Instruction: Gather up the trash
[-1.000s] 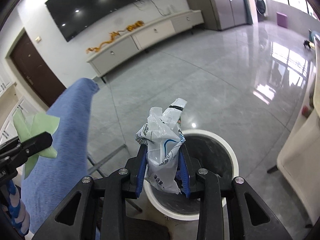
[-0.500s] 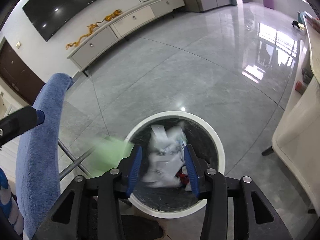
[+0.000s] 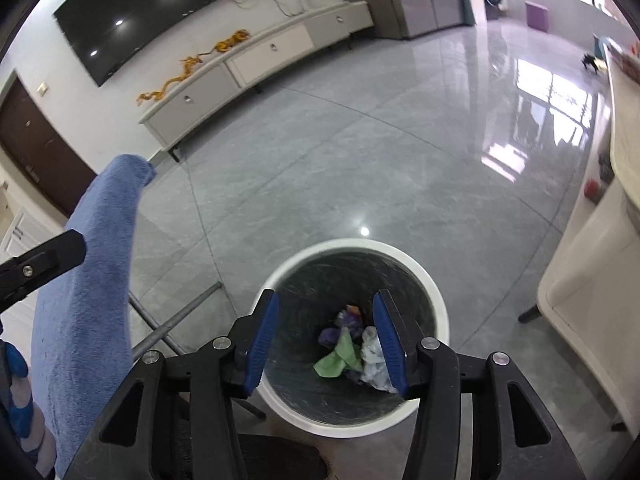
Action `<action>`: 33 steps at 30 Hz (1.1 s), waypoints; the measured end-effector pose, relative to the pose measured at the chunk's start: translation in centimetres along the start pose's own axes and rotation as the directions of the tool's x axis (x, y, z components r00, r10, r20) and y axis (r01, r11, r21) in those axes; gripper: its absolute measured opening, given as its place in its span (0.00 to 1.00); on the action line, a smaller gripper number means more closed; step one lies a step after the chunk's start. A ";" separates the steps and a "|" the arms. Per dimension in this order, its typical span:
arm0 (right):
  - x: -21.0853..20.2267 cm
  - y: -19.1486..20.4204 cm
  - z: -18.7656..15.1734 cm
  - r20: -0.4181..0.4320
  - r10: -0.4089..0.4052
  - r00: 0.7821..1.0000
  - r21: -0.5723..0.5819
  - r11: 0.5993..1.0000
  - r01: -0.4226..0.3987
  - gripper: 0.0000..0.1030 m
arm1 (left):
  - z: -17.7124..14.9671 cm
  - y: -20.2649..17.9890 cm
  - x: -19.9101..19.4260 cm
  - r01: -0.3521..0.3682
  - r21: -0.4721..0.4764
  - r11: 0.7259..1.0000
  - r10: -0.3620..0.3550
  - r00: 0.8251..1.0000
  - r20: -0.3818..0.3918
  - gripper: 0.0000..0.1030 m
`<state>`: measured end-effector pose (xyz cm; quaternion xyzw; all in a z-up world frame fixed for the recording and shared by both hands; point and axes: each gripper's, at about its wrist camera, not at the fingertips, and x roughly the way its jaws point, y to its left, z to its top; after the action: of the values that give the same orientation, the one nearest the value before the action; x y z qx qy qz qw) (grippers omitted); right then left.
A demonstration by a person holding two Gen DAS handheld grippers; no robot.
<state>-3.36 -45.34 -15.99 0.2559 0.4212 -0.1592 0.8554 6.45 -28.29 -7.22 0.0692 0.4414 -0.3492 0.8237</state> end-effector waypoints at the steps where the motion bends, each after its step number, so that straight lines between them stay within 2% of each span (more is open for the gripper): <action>1: -0.4 0.8 0.0 0.009 0.004 1.000 -0.017 1.000 -0.004 0.49 | -0.3 0.5 -0.7 -0.017 -0.013 1.000 0.017 1.000 0.023 0.64; 3: -0.9 2.1 0.1 0.022 0.014 1.000 -0.044 0.999 -0.013 0.49 | -0.9 1.4 -2.5 -0.065 -0.025 0.998 0.067 0.994 0.089 0.64; 6: -1.8 3.9 0.1 0.038 0.032 0.999 -0.083 0.996 -0.029 0.50 | -1.7 2.6 -5.0 -0.143 -0.048 0.989 0.149 0.975 0.167 0.64; 9: -2.7 5.7 -0.2 0.052 0.050 0.997 -0.120 0.992 -0.044 0.50 | -2.2 3.9 -7.1 -0.186 -0.082 0.979 0.199 0.957 0.212 0.64; 14: -4.4 8.5 -0.5 0.081 0.066 0.995 -0.179 0.983 -0.051 0.52 | -3.2 5.7 -10.0 -0.254 -0.118 0.960 0.276 0.929 0.245 0.64; 18: -5.7 10.5 -0.8 0.111 0.062 0.992 -0.227 0.973 -0.036 0.57 | -4.2 7.1 -11.8 -0.271 -0.154 0.950 0.303 0.920 0.249 0.64; 22: -7.0 12.3 -1.2 0.139 0.063 0.988 -0.265 0.964 -0.025 0.68 | -5.3 8.1 -13.3 -0.301 -0.180 0.936 0.341 0.903 0.262 0.64; 24: -7.7 13.2 -1.5 0.157 0.057 0.986 -0.283 0.959 -0.010 0.68 | -5.6 8.3 -13.9 -0.311 -0.190 0.931 0.354 0.896 0.268 0.64; 26: -8.3 13.8 -1.7 0.174 0.048 0.984 -0.293 0.956 0.006 0.79 | -6.0 8.5 -14.4 -0.318 -0.196 0.928 0.363 0.890 0.277 0.64; 28: -8.8 14.3 -1.9 0.195 0.040 0.980 -0.300 0.954 0.020 0.81 | -6.4 8.8 -15.0 -0.324 -0.206 0.923 0.373 0.883 0.286 0.64; 31: -9.6 15.1 -2.2 0.223 0.022 0.974 -0.313 0.948 0.050 0.86 | -6.7 9.2 -15.3 -0.321 -0.227 0.919 0.379 0.879 0.289 0.65; 33: -10.0 15.5 -2.5 0.245 0.010 0.969 -0.316 0.946 0.070 0.90 | -7.0 9.4 -15.4 -0.314 -0.236 0.919 0.375 0.881 0.288 0.71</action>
<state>-3.36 -30.67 -4.61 0.0849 0.3373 -0.1314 0.9283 2.05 -10.38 -1.30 0.0120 0.3093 -0.1612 0.9371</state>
